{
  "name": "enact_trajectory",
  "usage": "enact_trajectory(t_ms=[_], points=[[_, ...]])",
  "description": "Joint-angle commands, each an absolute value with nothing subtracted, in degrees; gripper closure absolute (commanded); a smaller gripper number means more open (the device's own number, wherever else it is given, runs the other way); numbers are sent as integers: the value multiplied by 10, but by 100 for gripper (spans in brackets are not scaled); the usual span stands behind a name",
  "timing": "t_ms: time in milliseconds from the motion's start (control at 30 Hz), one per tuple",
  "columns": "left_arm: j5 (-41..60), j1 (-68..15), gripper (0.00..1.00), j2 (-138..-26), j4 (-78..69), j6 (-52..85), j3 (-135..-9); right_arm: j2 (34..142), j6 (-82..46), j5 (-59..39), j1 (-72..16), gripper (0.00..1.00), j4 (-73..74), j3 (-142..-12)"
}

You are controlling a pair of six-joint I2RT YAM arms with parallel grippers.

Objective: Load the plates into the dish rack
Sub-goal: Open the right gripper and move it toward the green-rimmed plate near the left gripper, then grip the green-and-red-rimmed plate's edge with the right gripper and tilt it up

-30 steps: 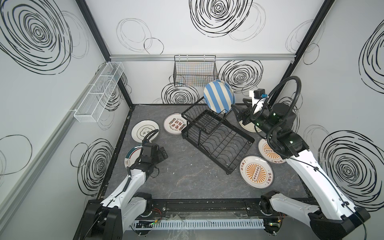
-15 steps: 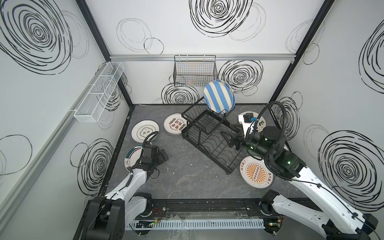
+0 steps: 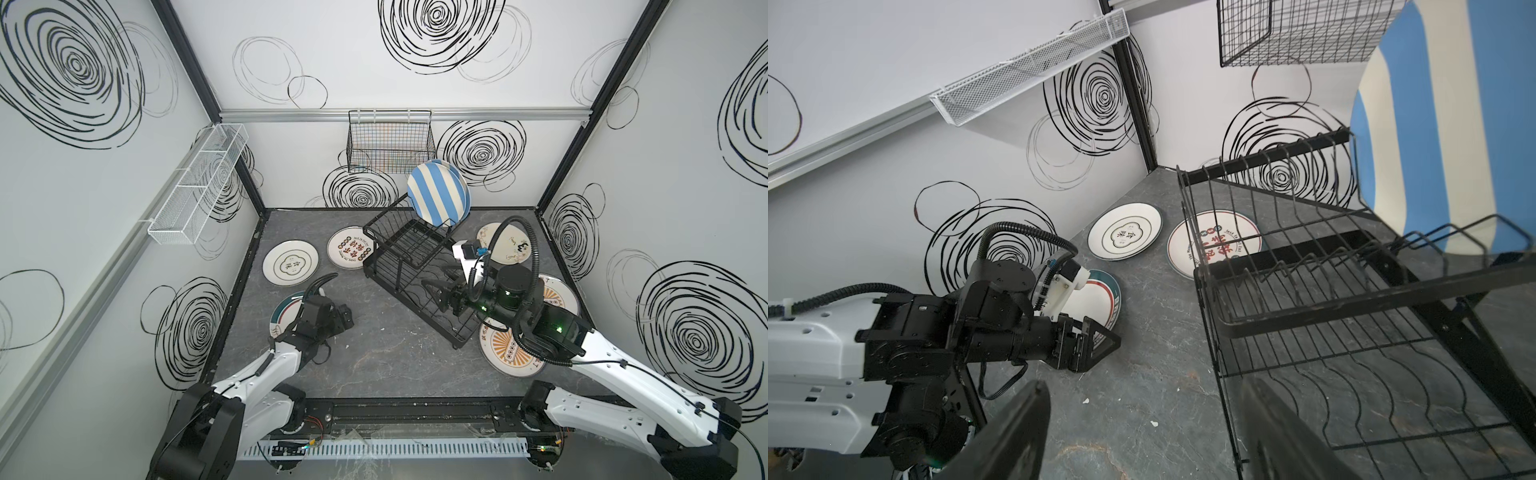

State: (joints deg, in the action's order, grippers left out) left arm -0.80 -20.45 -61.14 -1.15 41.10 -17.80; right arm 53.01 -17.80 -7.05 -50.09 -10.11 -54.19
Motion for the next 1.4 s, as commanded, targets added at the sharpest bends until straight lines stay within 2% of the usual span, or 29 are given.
enact_trajectory(t_ms=[0,200,400,500,633,700,767,833,900,1167,1367], points=[[-5,-256,4,-604,-24,467,-169,528,-206,-62,-517,24,-76,-531],[-26,-348,4,-603,-28,480,-197,519,-267,-24,-574,25,-80,-493],[-26,-360,4,-549,90,410,-300,520,-365,68,-706,25,-19,-414],[-29,-323,4,-512,189,355,-372,557,-414,132,-772,26,16,-391],[81,-165,4,-451,236,300,-389,626,-477,177,-813,25,89,-368],[147,-67,4,-440,242,269,-380,672,-492,178,-817,25,141,-361],[198,-5,4,-449,242,249,-372,723,-504,185,-818,25,164,-372],[269,38,4,-465,218,248,-355,775,-506,174,-813,25,180,-395],[291,64,4,-479,207,235,-352,828,-526,162,-803,26,171,-428],[312,95,4,-492,164,230,-338,952,-536,-8,-706,28,267,-451],[302,96,4,-478,159,232,-332,1030,-524,-69,-667,28,280,-503]])
